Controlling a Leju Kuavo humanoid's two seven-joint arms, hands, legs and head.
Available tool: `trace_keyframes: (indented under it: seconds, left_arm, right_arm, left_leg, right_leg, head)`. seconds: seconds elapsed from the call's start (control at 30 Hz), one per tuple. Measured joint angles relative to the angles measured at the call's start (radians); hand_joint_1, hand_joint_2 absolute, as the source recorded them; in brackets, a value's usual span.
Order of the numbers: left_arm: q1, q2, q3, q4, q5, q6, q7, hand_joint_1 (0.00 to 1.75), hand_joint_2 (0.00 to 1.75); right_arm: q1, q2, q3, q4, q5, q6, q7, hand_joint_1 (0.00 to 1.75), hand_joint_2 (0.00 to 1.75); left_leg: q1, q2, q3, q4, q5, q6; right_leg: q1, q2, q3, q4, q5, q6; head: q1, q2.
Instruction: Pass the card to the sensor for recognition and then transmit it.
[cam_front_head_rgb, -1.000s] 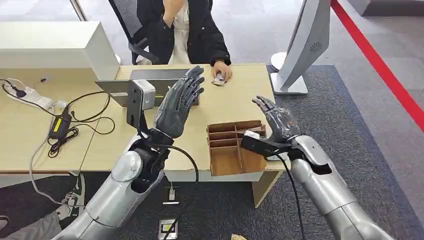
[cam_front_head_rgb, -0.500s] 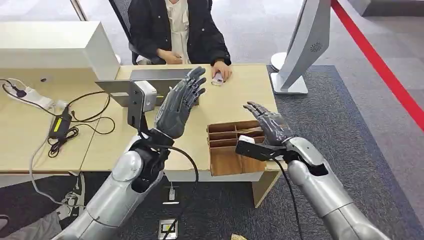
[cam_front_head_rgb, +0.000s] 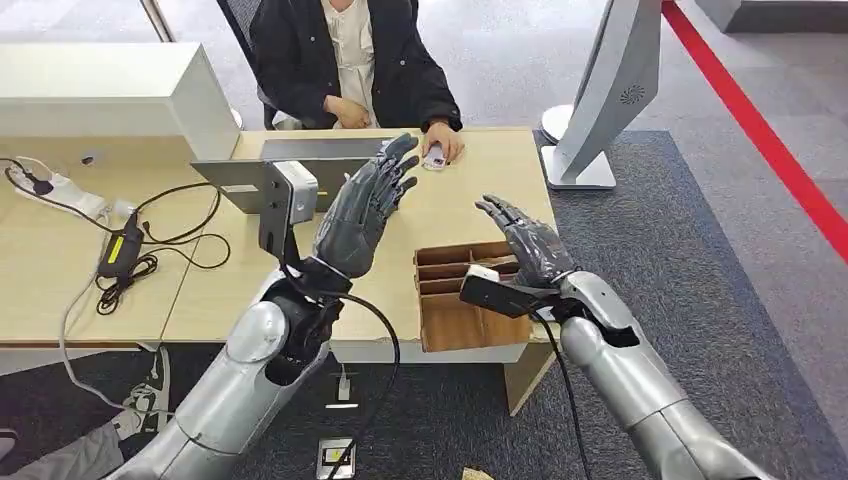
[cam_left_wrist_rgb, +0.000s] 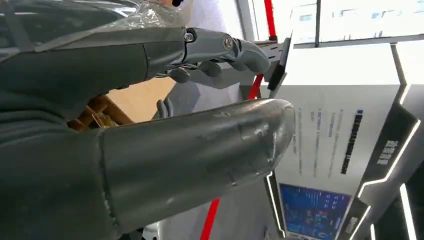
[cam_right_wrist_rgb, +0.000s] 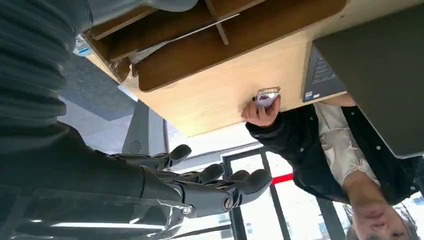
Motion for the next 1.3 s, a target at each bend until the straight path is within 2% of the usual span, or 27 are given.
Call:
trace_keyframes:
  seconds: [0.63,0.9,1.3]
  left_arm:
    - [-0.001,0.000,0.000,-0.001,0.004,-0.002,0.019,0.00,0.00]
    - [0.000,0.000,0.001,-0.003,0.002,-0.002,0.033,0.00,0.00]
    - [0.003,0.002,0.003,-0.003,-0.003,-0.001,0.034,0.00,0.00]
  right_arm:
    - [-0.017,0.049,0.020,0.126,0.015,-0.008,-0.021,0.00,1.75]
    - [-0.021,0.051,0.035,0.154,0.042,-0.016,-0.023,0.00,1.75]
    - [-0.026,0.045,0.036,0.188,0.031,-0.070,-0.022,0.00,1.75]
  left_leg:
    - [0.000,0.000,0.000,0.000,0.000,0.000]
    - [0.000,0.000,0.000,0.000,0.000,0.000]
    - [0.000,0.000,0.000,0.000,0.000,0.000]
  right_leg:
    - [0.000,0.000,0.000,0.000,0.000,0.000]
    - [0.000,0.000,0.000,0.000,0.000,0.000]
    - [0.000,0.000,0.000,0.000,0.000,0.000]
  head:
    - [0.000,0.000]
    - [0.000,0.000]
    - [0.000,0.000]
